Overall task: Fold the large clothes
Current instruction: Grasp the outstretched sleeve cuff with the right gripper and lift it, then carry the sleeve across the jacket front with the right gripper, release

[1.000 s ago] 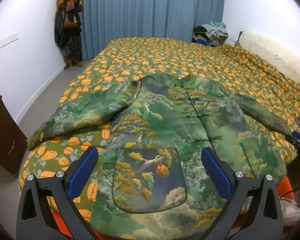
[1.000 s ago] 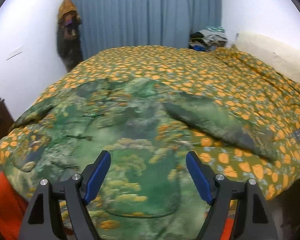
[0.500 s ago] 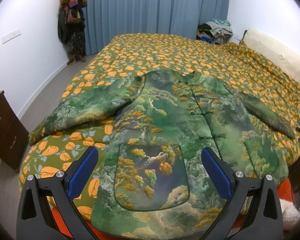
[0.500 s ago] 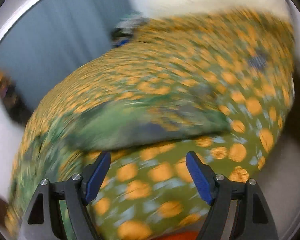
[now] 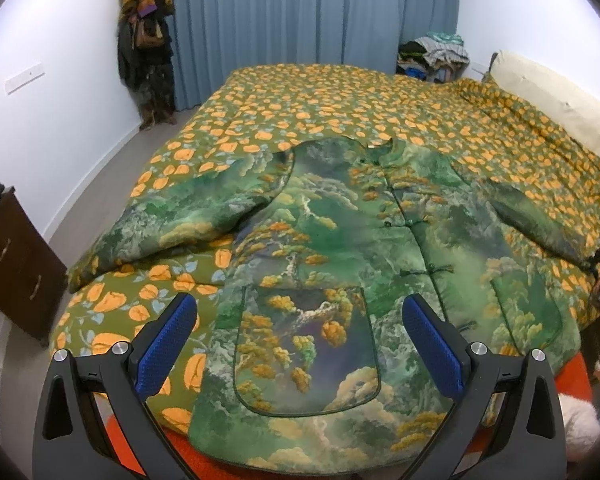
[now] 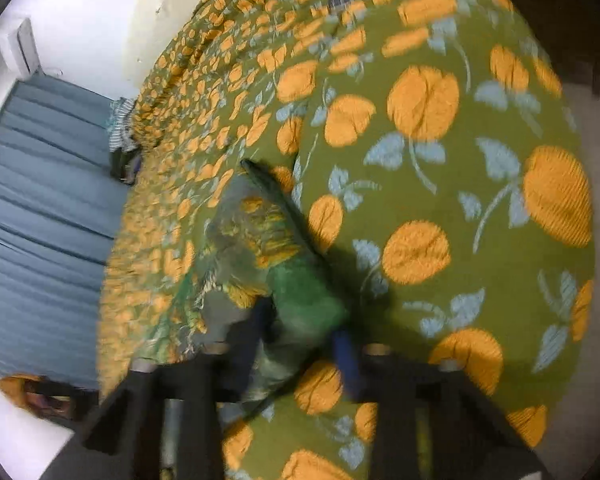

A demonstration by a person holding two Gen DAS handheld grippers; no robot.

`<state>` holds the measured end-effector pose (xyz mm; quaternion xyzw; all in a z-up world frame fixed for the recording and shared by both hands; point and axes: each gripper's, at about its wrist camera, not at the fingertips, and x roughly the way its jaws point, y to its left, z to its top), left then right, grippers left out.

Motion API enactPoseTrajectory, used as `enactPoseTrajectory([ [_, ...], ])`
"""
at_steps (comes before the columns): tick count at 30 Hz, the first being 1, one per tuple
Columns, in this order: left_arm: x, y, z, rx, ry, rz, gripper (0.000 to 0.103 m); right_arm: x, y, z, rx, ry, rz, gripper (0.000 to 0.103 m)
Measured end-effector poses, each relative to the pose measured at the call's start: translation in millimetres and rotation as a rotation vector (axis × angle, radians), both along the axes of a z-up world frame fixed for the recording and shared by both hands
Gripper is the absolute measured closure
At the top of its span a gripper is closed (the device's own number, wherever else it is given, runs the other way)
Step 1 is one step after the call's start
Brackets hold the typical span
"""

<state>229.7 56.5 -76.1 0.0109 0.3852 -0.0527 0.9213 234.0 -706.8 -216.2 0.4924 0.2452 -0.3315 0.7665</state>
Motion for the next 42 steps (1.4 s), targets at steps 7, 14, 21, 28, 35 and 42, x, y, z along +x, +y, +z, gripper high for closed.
enactPoseTrajectory([
  [7,5,5,-11,-0.03,0.035,0.014,0.001,50,120,119,-0.528,0.032,0.442,0.092],
  [14,3,-1,-16,-0.054,0.045,0.002,0.001,58,277,194,-0.836,-0.084,0.801,0.092],
  [21,-7,3,-23,-0.053,0.06,0.005,0.001,82,408,160,-0.917,-0.073,1.122,0.092],
  [28,-18,13,-28,-0.049,0.075,0.03,0.001,95,484,80,-0.911,0.048,1.311,0.092],
  [35,-13,10,-34,-0.056,0.095,0.016,0.001,81,502,34,-0.816,0.123,1.378,0.077],
  [42,18,-24,-32,-0.182,0.153,-0.169,0.001,39,506,42,-0.713,0.06,1.49,0.026],
])
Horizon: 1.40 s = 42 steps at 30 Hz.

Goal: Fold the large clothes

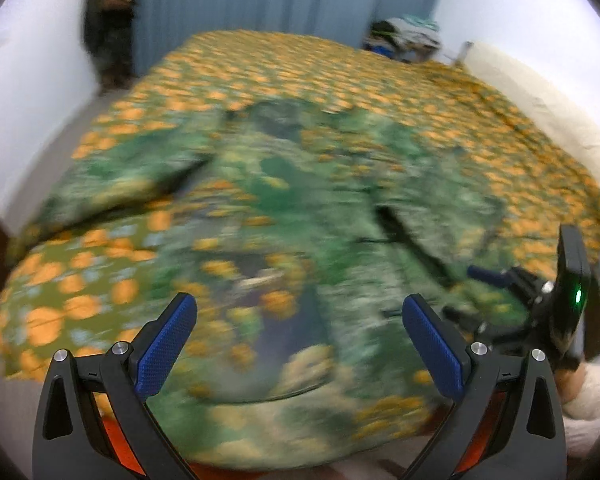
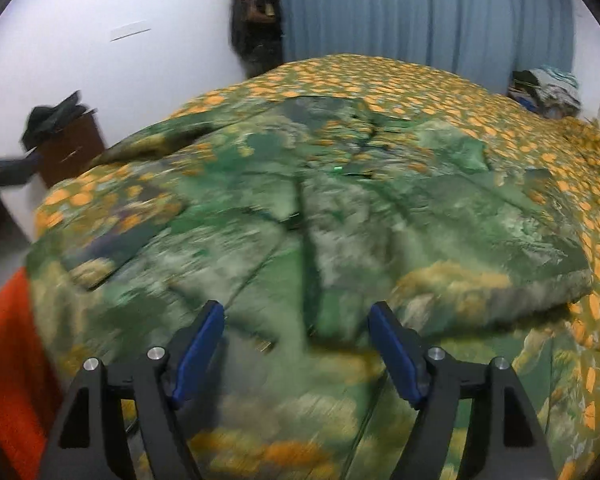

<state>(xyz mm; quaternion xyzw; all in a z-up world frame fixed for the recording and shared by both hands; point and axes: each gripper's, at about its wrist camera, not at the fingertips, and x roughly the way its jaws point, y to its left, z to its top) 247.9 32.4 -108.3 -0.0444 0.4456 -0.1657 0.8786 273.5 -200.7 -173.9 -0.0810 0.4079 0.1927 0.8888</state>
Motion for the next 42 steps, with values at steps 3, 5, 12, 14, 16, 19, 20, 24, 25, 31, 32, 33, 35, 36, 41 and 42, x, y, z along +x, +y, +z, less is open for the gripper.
enactPoseTrajectory([
  [3,26,-33,-10,-0.126,0.089,-0.159,0.001,-23,-11,15,0.028,-0.026,-0.02,0.026],
  [5,46,-61,-21,-0.178,0.165,-0.258,0.001,-35,-20,27,0.043,-0.055,-0.054,0.026],
  [12,110,-144,-93,-0.202,0.417,-0.341,0.025,-50,-33,55,0.061,-0.167,-0.119,0.026],
  [14,118,-154,-105,-0.206,0.463,-0.311,0.025,-55,-35,59,0.059,-0.189,-0.122,0.026],
  [16,121,-160,-107,-0.195,0.461,-0.288,0.027,-58,-39,60,0.058,-0.201,-0.129,0.026],
  [19,122,-160,-107,-0.193,0.469,-0.249,0.037,-58,-46,56,0.074,-0.195,-0.151,0.026],
  [20,122,-159,-107,-0.193,0.473,-0.24,0.043,-58,-48,56,0.079,-0.193,-0.155,0.026],
  [24,126,-144,-97,-0.224,0.477,-0.212,0.05,-58,-54,56,0.098,-0.196,-0.165,0.026],
  [25,127,-141,-94,-0.238,0.467,-0.212,0.05,-58,-54,56,0.101,-0.198,-0.164,0.026],
  [31,140,-144,-92,-0.292,0.474,-0.193,0.054,-57,-48,54,0.098,-0.187,-0.148,0.026],
  [32,141,-147,-96,-0.272,0.495,-0.2,0.054,-58,-47,54,0.094,-0.19,-0.143,0.026],
  [33,140,-148,-96,-0.254,0.507,-0.201,0.054,-59,-46,54,0.091,-0.192,-0.141,0.026],
  [35,137,-146,-92,-0.27,0.493,-0.208,0.044,-61,-43,55,0.085,-0.196,-0.142,0.026],
  [36,136,-145,-90,-0.267,0.487,-0.209,0.039,-62,-43,55,0.084,-0.197,-0.144,0.026],
  [41,142,-143,-97,-0.269,0.495,-0.169,0.041,-61,-43,51,0.093,-0.174,-0.157,0.026],
  [42,144,-144,-98,-0.279,0.492,-0.163,0.056,-61,-42,51,0.093,-0.174,-0.156,0.026],
])
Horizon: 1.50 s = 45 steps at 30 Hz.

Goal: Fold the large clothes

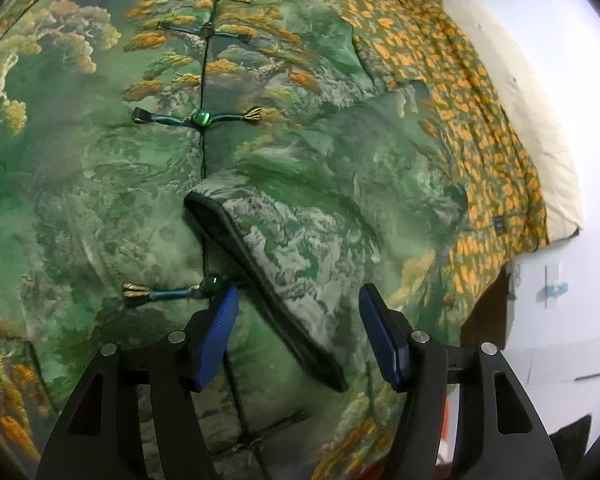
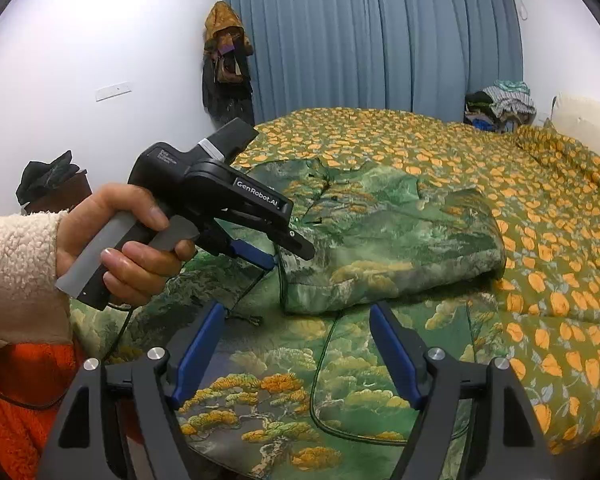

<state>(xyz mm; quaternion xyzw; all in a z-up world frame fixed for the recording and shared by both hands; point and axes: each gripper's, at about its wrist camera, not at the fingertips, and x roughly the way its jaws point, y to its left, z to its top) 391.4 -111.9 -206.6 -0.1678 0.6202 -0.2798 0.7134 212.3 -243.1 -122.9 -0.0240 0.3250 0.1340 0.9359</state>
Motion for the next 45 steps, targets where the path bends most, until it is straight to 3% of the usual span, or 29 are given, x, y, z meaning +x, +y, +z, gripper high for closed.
enactPoseTrajectory([
  [2,0,-3,0,-0.022,-0.001,0.005,0.079,-1,1,0,-0.003,-0.005,0.003,0.026],
  [3,-1,-4,2,-0.026,-0.007,0.011,0.086,-1,1,1,-0.005,-0.006,0.003,0.026],
  [8,-5,1,12,-0.044,-0.065,0.043,0.097,-2,2,2,-0.007,-0.016,-0.005,0.026],
  [13,11,37,46,-0.046,-0.15,0.102,0.098,2,-13,10,0.0,-0.022,-0.059,0.026],
  [16,35,68,62,0.013,-0.208,0.149,0.098,21,-39,18,0.047,0.013,-0.103,0.026],
  [20,67,101,62,0.108,-0.244,0.213,0.098,71,-86,26,0.083,0.06,-0.192,0.027],
  [22,81,111,54,0.167,-0.247,0.238,0.098,102,-106,26,0.079,0.08,-0.219,0.041],
  [23,88,115,48,0.176,-0.234,0.248,0.098,122,-115,23,0.079,0.107,-0.226,0.061],
  [24,92,117,42,0.181,-0.221,0.255,0.098,141,-122,20,0.084,0.145,-0.234,0.071],
  [27,98,111,30,0.209,-0.222,0.248,0.098,198,-137,11,0.108,0.226,-0.249,0.072],
  [30,98,107,25,0.233,-0.231,0.24,0.098,238,-139,4,0.082,0.236,-0.263,0.072],
  [34,100,108,13,0.241,-0.214,0.253,0.098,288,-135,-33,0.041,0.308,-0.258,0.072],
  [37,99,107,2,0.23,-0.206,0.249,0.097,305,-135,-80,-0.005,0.436,-0.274,0.075],
  [39,98,106,-7,0.229,-0.198,0.249,0.097,308,-136,-99,-0.011,0.46,-0.269,0.075],
  [42,97,103,-17,0.238,-0.203,0.242,0.096,309,-132,-105,-0.035,0.458,-0.262,0.075],
  [45,96,104,-21,0.238,-0.209,0.237,0.096,320,-131,-94,-0.051,0.514,-0.23,0.075],
])
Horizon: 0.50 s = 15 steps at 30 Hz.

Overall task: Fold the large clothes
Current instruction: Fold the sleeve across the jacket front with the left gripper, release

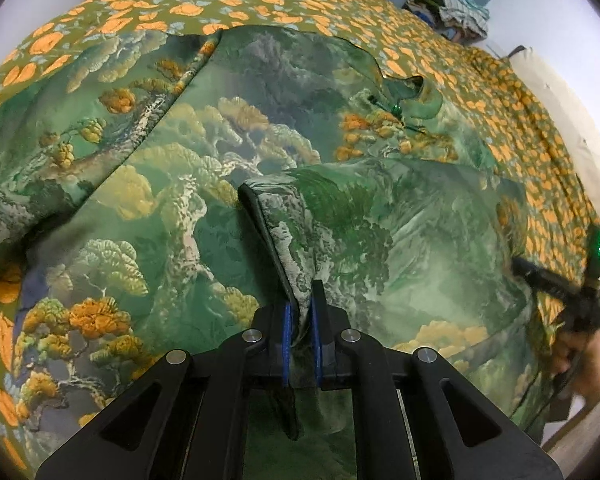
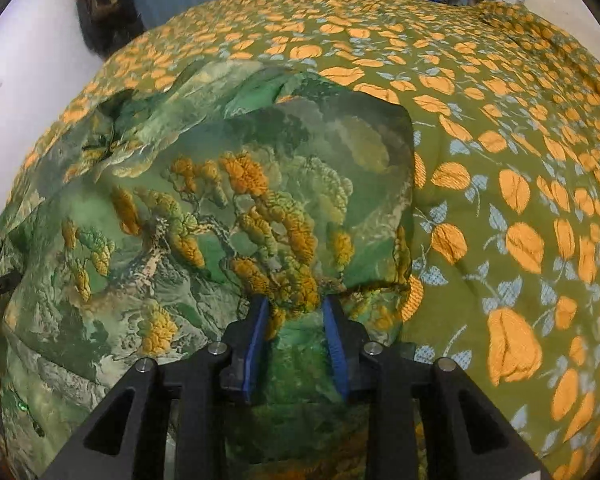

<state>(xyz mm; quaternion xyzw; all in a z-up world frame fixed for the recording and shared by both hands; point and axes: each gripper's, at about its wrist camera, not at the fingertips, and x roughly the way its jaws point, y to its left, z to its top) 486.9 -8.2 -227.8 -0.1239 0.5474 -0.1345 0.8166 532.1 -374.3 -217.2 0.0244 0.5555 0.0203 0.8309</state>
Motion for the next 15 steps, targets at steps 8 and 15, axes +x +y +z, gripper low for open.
enactPoseTrajectory([
  [8,-3,0,-6,0.0,-0.017,0.0,0.095,55,-21,64,0.082,-0.158,-0.098,0.075],
  [15,-6,-4,-7,0.03,-0.026,-0.012,0.092,73,-19,-13,0.049,-0.014,-0.161,0.075],
])
